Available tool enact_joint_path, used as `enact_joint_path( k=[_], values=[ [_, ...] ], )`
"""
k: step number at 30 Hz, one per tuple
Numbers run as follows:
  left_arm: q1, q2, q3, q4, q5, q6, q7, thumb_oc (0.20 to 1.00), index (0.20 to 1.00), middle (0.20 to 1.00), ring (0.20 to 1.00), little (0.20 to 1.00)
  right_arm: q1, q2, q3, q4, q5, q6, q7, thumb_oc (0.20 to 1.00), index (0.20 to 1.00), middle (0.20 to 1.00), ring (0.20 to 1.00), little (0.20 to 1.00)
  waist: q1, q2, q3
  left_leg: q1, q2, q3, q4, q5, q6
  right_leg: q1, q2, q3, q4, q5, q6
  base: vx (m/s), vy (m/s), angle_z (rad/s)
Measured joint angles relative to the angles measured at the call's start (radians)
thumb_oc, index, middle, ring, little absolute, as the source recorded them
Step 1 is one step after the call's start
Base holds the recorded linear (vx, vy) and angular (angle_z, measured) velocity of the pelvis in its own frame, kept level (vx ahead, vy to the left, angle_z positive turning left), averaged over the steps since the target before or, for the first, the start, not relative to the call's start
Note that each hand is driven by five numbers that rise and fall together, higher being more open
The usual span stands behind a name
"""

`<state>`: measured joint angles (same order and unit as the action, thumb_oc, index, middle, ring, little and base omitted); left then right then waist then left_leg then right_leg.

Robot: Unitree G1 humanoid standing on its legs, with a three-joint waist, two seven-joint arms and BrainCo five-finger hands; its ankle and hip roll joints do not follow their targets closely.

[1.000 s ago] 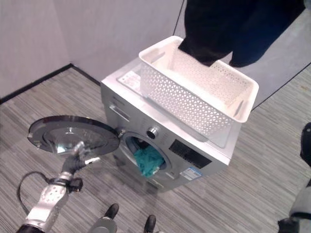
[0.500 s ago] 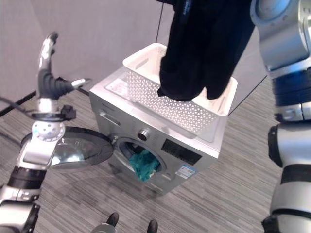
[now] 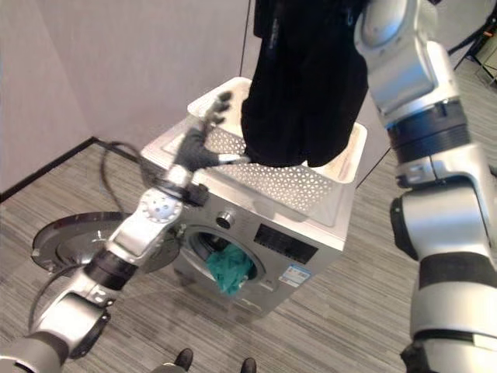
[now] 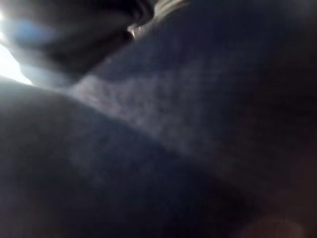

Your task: Grab the laundry basket,head to the washer,open it,put in the laundry and shut it.

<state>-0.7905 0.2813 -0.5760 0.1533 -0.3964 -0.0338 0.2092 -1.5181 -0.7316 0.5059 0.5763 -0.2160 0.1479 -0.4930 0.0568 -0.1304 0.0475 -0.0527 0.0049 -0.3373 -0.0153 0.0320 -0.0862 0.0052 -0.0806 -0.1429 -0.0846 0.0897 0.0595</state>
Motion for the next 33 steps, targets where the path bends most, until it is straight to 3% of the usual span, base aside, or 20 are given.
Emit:
enact_joint_path(
  k=[2, 3, 6, 11, 16, 22, 23, 24, 25, 30, 31, 32, 33],
  values=[
    [-0.068, -0.042, -0.043, 0.074, -0.084, 0.004, 0.002, 1.0, 1.0, 1.0, 1.0, 1.0, -0.033, 0.011, 0.037, 0.035, 0.001, 0.007, -0.003, 0.2, 0.2, 0.2, 0.2, 0.2, -0.006, 0.007, -0.004, 0.0, -0.001, 0.0, 0.0, 0.0, 0.0, 0.0, -0.001, -0.001, 0.0, 0.0, 0.0, 0.0, 0.0, 0.0],
    [-0.133, -0.108, -0.062, 0.157, -0.144, 0.009, 0.005, 1.0, 1.0, 1.0, 1.0, 1.0, -0.066, 0.029, 0.082, 0.052, 0.0, 0.015, -0.007, 0.2, 0.2, 0.2, 0.2, 0.2, -0.023, 0.021, -0.012, 0.001, -0.002, 0.001, -0.001, 0.0, 0.0, 0.0, -0.002, -0.001, 0.0, 0.0, 0.0, 0.0, 0.0, 0.0],
    [-0.212, -0.163, -0.082, 0.263, -0.165, 0.014, 0.009, 1.0, 1.0, 1.0, 1.0, 1.0, -0.073, 0.032, 0.099, 0.044, 0.001, 0.015, -0.007, 0.2, 0.2, 0.2, 0.2, 0.2, -0.039, 0.029, -0.017, 0.003, 0.0, 0.004, -0.002, 0.0, 0.0, 0.0, -0.002, 0.0, 0.0, 0.0, 0.001, 0.0, 0.0, 0.0],
    [-0.232, -0.179, -0.081, 0.331, -0.175, 0.013, 0.046, 1.0, 1.0, 1.0, 1.0, 1.0, -0.072, 0.043, 0.1, 0.044, 0.041, 0.017, -0.007, 0.2, 0.2, 0.2, 0.2, 0.2, -0.053, 0.045, -0.026, 0.018, 0.006, 0.023, -0.012, 0.0, 0.001, 0.0, -0.001, 0.013, 0.0, 0.0, 0.001, 0.01, 0.01, -0.11],
    [-0.332, -0.25, -0.075, 0.539, -0.154, 0.012, 0.103, 1.0, 1.0, 1.0, 1.0, 1.0, -0.071, 0.087, 0.099, 0.023, 0.108, -0.003, -0.013, 0.2, 0.2, 0.2, 0.2, 0.2, -0.075, 0.046, -0.027, 0.025, 0.007, 0.033, -0.019, 0.002, 0.004, 0.0, 0.0, 0.025, 0.0, 0.004, 0.002, 0.01, 0.007, -0.06],
    [-0.351, -0.261, -0.041, 0.549, -0.154, 0.002, 0.139, 1.0, 1.0, 1.0, 1.0, 1.0, -0.032, 0.112, 0.095, -0.13, 0.14, -0.031, -0.014, 0.2, 0.2, 0.2, 0.2, 0.2, -0.093, 0.046, -0.028, 0.052, 0.012, 0.065, -0.045, 0.006, 0.01, 0.0, 0.0, 0.053, 0.0, 0.005, 0.004, 0.02, 0.006, -0.15],
    [-0.352, -0.255, -0.037, 0.547, -0.154, 0.001, 0.142, 0.862, 0.862, 0.862, 0.862, 0.862, -0.026, 0.112, 0.095, -0.157, 0.14, -0.036, -0.014, 0.2, 0.2, 0.2, 0.2, 0.2, -0.095, 0.046, -0.028, 0.056, 0.013, 0.071, -0.049, 0.007, 0.01, 0.0, 0.0, 0.062, 0.0, 0.005, 0.004, 0.02, 0.007, -0.22],
    [-0.354, -0.243, -0.03, 0.545, -0.154, -0.003, 0.142, 0.561, 0.561, 0.561, 0.561, 0.561, -0.022, 0.113, 0.095, -0.184, 0.14, -0.043, -0.013, 0.2, 0.2, 0.2, 0.2, 0.2, -0.097, 0.046, -0.028, 0.061, 0.014, 0.078, -0.052, 0.007, 0.01, 0.0, 0.0, 0.066, 0.0, 0.006, 0.005, 0.02, 0.009, -0.17],
    [-0.355, -0.231, -0.025, 0.541, -0.154, -0.006, 0.142, 0.2, 0.2, 0.2, 0.2, 0.2, -0.016, 0.114, 0.095, -0.208, 0.14, -0.046, -0.014, 0.2, 0.2, 0.2, 0.2, 0.2, -0.101, 0.046, -0.028, 0.064, 0.014, 0.082, -0.054, 0.007, 0.01, 0.0, 0.0, 0.07, 0.0, 0.006, 0.006, 0.02, 0.011, -0.2],
    [-0.355, -0.148, 0.03, 0.464, -0.152, -0.034, 0.161, 0.2, 0.2, 0.2, 0.2, 0.2, 0.026, 0.113, 0.058, -0.315, 0.136, -0.07, -0.018, 0.2, 0.2, 0.2, 0.2, 0.2, -0.108, 0.046, -0.028, 0.088, 0.021, 0.111, -0.076, 0.009, 0.013, -0.001, 0.006, 0.098, 0.0, 0.007, 0.007, 0.02, 0.007, -0.16],
    [-0.355, -0.141, 0.033, 0.464, -0.148, -0.042, 0.162, 0.2, 0.2, 0.2, 0.2, 0.2, 0.035, 0.113, 0.045, -0.327, 0.135, -0.076, -0.019, 0.354, 0.354, 0.354, 0.354, 0.354, -0.108, 0.045, -0.029, 0.089, 0.021, 0.112, -0.077, 0.009, 0.013, 0.0, 0.006, 0.098, 0.0, 0.007, 0.007, 0.01, 0.004, -0.06],
    [-0.355, -0.135, 0.038, 0.463, -0.14, -0.044, 0.164, 0.2, 0.2, 0.2, 0.2, 0.2, 0.041, 0.113, 0.036, -0.329, 0.134, -0.083, -0.021, 0.429, 0.429, 0.429, 0.429, 0.429, -0.109, 0.045, -0.029, 0.09, 0.021, 0.113, -0.078, 0.009, 0.013, 0.0, 0.006, 0.102, 0.0, 0.007, 0.007, 0.01, 0.004, -0.03],
    [-0.355, -0.137, 0.04, 0.463, -0.132, -0.047, 0.17, 0.2, 0.2, 0.2, 0.2, 0.2, 0.05, 0.113, 0.023, -0.327, 0.131, -0.089, -0.022, 0.429, 0.429, 0.429, 0.429, 0.429, -0.109, 0.044, -0.03, 0.091, 0.021, 0.114, -0.078, 0.009, 0.013, 0.0, 0.006, 0.103, 0.0, 0.008, 0.007, 0.02, 0.012, -0.03]
  ],
)
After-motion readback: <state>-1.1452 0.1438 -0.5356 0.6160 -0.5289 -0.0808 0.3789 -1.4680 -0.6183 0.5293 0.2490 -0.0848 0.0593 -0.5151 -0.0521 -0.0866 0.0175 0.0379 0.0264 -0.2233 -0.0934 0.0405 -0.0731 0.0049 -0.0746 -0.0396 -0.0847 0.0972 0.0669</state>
